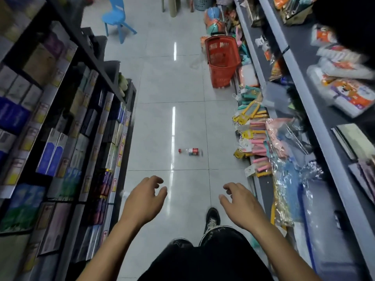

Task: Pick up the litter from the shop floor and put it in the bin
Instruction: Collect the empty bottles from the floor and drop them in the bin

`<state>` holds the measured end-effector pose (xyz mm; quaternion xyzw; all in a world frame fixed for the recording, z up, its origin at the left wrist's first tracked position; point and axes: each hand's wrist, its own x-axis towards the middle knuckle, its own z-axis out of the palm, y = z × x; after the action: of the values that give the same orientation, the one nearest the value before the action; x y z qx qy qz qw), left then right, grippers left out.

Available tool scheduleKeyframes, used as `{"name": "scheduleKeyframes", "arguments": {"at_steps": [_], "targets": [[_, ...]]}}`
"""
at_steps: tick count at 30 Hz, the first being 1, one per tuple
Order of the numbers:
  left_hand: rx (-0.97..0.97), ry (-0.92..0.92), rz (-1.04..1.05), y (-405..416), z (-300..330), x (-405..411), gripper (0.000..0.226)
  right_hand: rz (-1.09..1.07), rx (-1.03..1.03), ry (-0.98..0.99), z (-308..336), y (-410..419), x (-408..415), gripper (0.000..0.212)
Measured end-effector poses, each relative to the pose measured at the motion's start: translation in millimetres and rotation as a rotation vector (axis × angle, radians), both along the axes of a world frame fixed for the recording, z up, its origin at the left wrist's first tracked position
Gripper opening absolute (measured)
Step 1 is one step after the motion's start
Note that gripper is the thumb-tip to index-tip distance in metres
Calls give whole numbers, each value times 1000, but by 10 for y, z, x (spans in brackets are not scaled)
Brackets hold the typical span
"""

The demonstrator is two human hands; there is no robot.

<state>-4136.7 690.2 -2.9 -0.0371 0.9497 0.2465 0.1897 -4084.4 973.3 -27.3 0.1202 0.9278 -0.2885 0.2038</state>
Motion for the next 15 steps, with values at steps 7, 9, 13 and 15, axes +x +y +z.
{"name": "scheduleKeyframes", "arguments": {"at_steps": [7, 9, 13, 15], "targets": [[-4, -27, 155, 122, -34, -548, 34, 207, 30, -9, -72, 149, -1172, 46], [-1, -46, 209, 82, -47, -665, 34, 255, 39, -23, -110, 78, -1469, 46], [15, -67, 288, -94, -129, -985, 35, 365, 59, -65, -212, -175, -2022, 45], [34, -72, 309, -212, -217, -1216, 35, 404, 69, -77, -278, -330, -2302, 46]]}}
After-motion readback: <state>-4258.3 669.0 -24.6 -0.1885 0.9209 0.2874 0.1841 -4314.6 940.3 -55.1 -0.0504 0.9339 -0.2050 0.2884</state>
